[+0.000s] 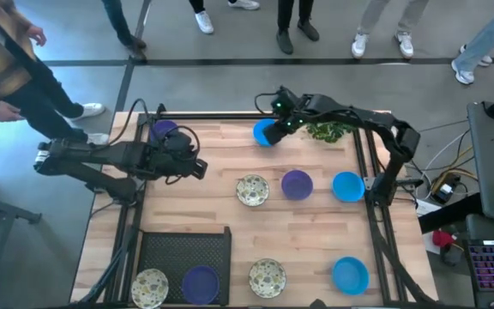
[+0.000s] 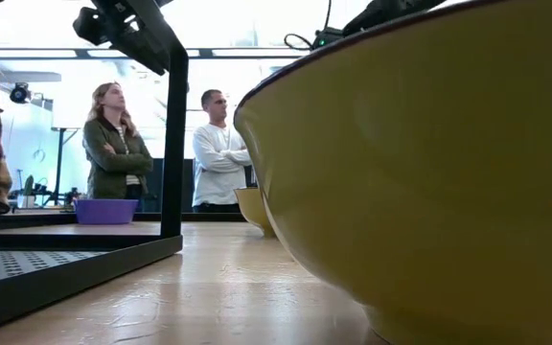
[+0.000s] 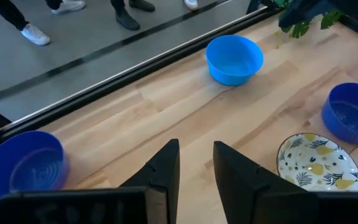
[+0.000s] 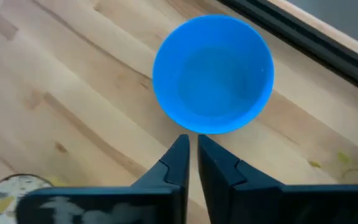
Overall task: Pick & Place Mini bowls
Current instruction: Put the top left blue bowl on the shelf
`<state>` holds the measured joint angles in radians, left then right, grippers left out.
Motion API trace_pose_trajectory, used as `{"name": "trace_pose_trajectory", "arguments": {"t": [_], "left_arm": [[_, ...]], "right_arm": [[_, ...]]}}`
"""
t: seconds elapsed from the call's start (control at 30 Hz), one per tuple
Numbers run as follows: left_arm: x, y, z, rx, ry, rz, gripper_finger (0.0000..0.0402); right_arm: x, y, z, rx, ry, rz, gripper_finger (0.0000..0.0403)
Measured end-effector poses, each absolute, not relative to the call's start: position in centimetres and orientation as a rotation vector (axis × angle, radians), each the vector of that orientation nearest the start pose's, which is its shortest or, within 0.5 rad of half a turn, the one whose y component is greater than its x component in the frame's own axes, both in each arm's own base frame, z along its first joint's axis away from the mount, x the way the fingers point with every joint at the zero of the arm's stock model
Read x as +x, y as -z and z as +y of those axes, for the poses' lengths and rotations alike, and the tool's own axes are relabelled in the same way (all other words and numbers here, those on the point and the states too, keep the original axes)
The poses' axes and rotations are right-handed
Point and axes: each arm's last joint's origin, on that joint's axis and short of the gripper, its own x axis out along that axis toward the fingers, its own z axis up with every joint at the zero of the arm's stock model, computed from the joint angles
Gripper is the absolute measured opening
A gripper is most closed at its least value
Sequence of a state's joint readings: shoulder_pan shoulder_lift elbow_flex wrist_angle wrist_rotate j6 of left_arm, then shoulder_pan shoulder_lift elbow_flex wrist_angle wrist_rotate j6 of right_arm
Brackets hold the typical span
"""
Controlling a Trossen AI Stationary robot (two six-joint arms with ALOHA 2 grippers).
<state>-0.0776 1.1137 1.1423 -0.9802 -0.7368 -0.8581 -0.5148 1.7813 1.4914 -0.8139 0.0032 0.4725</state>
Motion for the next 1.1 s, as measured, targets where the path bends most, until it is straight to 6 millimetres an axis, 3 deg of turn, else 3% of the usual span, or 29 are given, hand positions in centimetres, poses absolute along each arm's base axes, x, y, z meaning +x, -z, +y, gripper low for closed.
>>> {"name": "trace_pose_trajectory", "arguments": {"t": [0.23,0.4,0.63,1.1], "left_arm": [[19.9,-33.5,0.4,-0.374,-0.918,0.563,0.009],[19.9,-33.5,0.4,-0.374,-0.918,0.563,0.009],[19.9,-33.5,0.4,-0.374,-0.918,0.563,0.009],[19.9,-33.5,0.4,-0.378,-0.913,0.567,0.009]], "right_arm": [[32.0,-24.6,-19.9,0.75,0.855,0.968,0.0103],[31.3,-23.9,-21.8,0.796,0.926,0.937,0.0128],[31.1,-21.3,-23.7,0.87,0.924,0.991,0.0133],[32.0,-17.0,-24.4,0.92,0.892,1.093,0.0127]]}}
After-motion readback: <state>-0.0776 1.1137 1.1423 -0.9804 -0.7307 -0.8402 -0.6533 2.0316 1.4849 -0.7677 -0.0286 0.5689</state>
